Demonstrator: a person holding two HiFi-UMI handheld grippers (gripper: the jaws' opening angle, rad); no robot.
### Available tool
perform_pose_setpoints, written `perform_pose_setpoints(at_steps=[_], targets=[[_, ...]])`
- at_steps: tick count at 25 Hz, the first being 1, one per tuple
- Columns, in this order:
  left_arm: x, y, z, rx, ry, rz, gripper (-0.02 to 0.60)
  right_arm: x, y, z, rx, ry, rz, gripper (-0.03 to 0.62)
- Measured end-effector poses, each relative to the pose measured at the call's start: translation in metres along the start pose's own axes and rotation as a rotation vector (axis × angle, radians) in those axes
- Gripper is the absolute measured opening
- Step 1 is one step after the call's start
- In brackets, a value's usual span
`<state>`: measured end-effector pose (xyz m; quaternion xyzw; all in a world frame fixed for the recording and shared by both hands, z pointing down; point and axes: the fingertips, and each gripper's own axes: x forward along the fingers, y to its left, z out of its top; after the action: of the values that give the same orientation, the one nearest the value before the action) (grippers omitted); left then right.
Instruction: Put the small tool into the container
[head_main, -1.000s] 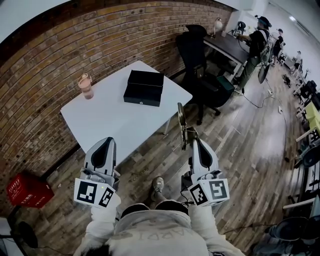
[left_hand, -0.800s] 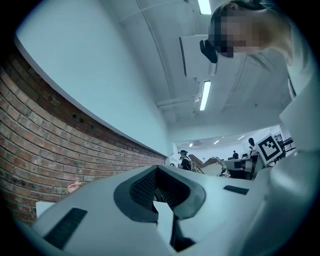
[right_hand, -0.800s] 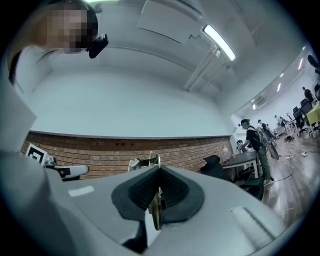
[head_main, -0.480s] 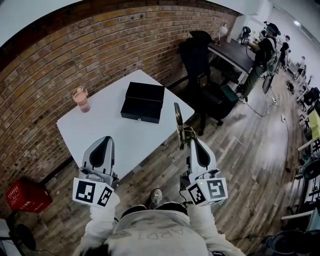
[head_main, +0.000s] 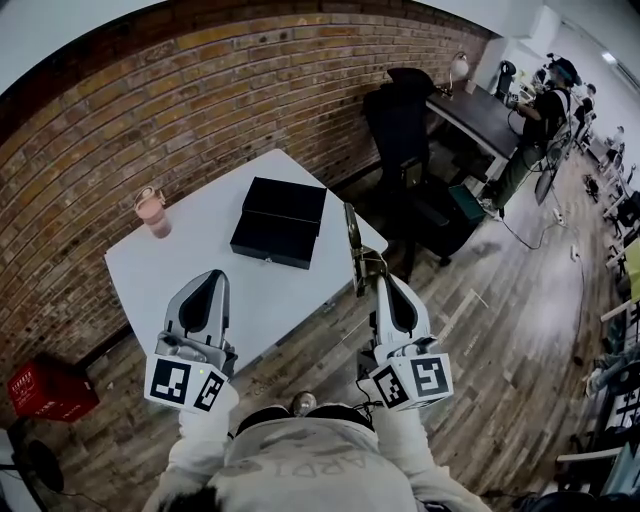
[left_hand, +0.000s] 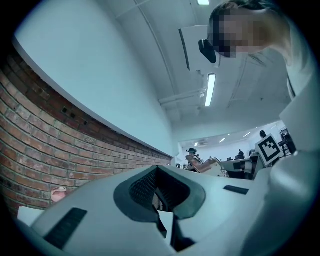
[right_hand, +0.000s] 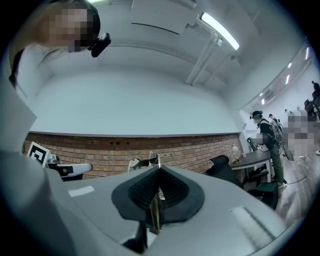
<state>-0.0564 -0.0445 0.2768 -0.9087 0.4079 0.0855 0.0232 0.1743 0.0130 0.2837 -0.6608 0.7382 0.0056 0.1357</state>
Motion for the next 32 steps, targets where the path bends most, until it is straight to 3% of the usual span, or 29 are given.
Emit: perform_pose_setpoints(at_steps=[14, 32], targets=[[0.043, -0.011, -0.022, 0.014, 0.042, 0.011, 0.005, 0.023, -0.049, -0.022, 0.046, 0.032, -0.003, 0.012], [0.101, 0.057, -0.051, -0.026, 0.066, 0.045, 0.005, 0.123, -0.046, -0.064, 0.018, 0.108, 0.064, 0.012]])
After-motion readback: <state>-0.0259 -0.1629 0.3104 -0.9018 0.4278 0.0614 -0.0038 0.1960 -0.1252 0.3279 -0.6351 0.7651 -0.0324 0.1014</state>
